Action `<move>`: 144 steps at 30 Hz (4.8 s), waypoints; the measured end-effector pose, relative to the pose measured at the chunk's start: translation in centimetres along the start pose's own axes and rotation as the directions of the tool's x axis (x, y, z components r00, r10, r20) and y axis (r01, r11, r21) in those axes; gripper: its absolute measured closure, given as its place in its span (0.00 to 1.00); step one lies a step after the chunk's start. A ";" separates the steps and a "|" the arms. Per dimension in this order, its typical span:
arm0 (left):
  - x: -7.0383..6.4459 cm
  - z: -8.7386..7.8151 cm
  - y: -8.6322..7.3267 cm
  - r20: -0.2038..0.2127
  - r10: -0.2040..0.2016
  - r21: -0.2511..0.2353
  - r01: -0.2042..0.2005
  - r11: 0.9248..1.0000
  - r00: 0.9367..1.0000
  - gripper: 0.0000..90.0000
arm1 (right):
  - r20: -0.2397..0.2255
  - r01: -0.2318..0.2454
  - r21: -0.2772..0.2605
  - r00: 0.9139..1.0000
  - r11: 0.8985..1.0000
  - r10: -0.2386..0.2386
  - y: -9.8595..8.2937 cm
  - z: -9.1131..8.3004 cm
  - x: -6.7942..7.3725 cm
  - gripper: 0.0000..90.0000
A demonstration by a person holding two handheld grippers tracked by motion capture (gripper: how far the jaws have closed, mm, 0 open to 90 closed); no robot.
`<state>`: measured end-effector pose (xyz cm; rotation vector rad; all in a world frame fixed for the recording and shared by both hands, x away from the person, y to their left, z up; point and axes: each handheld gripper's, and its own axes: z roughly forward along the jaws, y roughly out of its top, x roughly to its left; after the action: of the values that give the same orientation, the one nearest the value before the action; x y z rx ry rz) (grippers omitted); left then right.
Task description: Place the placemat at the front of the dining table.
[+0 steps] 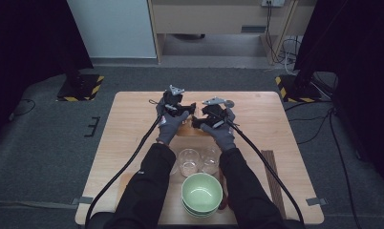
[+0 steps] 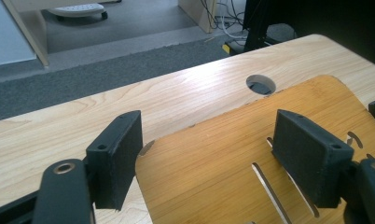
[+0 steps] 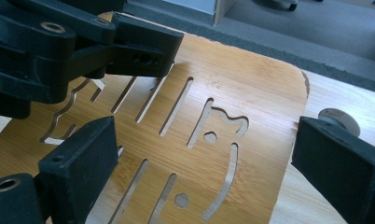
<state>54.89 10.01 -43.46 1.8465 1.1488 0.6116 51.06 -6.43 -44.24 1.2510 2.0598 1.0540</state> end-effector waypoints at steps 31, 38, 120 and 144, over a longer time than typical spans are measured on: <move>0.2 4.1 -3.4 -0.003 0.003 0.142 -0.003 0.990 1.000 0.27 | -0.022 -0.052 0.161 0.998 0.986 0.056 -3.0 4.3 -0.8 0.08; 0.3 4.8 -4.1 0.005 0.005 0.171 -0.006 0.985 1.000 0.27 | -0.027 -0.068 0.209 0.997 0.976 0.076 -3.5 5.1 -0.8 0.08; 2.3 0.5 -5.4 0.030 0.031 0.133 -0.035 0.991 0.999 0.22 | -0.027 -0.012 0.043 1.000 0.999 0.013 -5.4 4.2 -3.4 0.10; 3.0 2.0 -9.1 0.073 0.099 0.284 -0.116 0.952 0.992 0.13 | 0.021 0.017 0.094 1.000 0.995 -0.019 -8.3 5.3 -4.4 0.10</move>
<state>53.49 13.82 -52.35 2.1716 1.1520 0.4660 52.76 -10.74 -54.00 1.2812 2.1217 0.9411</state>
